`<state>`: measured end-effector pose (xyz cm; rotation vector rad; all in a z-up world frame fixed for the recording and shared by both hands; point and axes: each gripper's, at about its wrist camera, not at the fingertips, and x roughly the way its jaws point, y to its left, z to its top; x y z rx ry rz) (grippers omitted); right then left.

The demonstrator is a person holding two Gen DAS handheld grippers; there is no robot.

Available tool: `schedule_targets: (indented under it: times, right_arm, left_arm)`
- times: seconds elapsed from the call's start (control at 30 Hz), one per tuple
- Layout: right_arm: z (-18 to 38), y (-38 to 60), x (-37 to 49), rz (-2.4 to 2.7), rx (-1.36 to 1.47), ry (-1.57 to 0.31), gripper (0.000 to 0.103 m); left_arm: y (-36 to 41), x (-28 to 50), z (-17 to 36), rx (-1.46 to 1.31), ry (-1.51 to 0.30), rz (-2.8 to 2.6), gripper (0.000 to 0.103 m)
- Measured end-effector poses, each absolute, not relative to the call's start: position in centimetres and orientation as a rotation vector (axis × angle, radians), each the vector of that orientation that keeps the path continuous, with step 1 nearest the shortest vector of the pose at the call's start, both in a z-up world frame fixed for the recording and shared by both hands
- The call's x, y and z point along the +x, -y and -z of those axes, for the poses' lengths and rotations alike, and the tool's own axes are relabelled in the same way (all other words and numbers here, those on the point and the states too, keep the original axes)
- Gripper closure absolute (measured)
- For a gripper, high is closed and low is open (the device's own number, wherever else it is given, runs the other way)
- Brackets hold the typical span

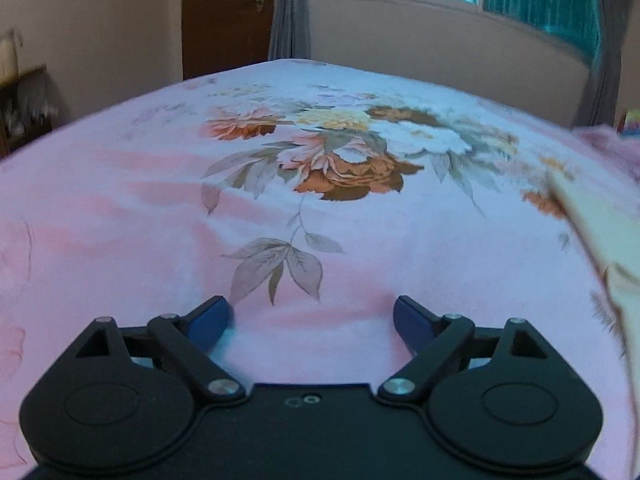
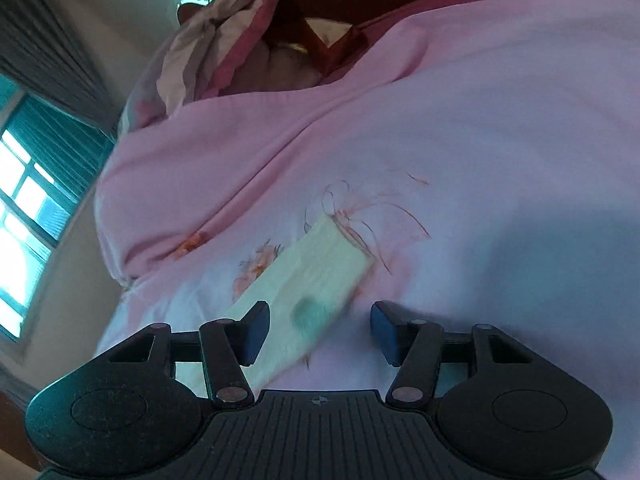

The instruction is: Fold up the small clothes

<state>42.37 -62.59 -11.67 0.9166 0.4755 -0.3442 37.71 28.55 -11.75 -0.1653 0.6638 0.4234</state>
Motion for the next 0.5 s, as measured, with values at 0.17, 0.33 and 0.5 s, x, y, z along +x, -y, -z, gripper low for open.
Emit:
schedule_targets:
  times: [0.17,0.33,0.5]
  right_arm:
    - [10.1,61.0,43.1,0.309,0.803,-0.428,0.102]
    - [12.2,61.4,44.0,0.333,0.749,-0.594,0.102]
    - [11.6,59.8,44.6,0.375,0.635,-0.625,0.102]
  left_arm:
    - [-28.8,36.5,10.2,-0.038,-0.586,-0.513,0.014]
    - [-32.5,36.3,12.2,0.036,-0.741,-0.555,0.001]
    - [-34.3,35.5,12.3,-0.107,-0.714,-0.522,0.001]
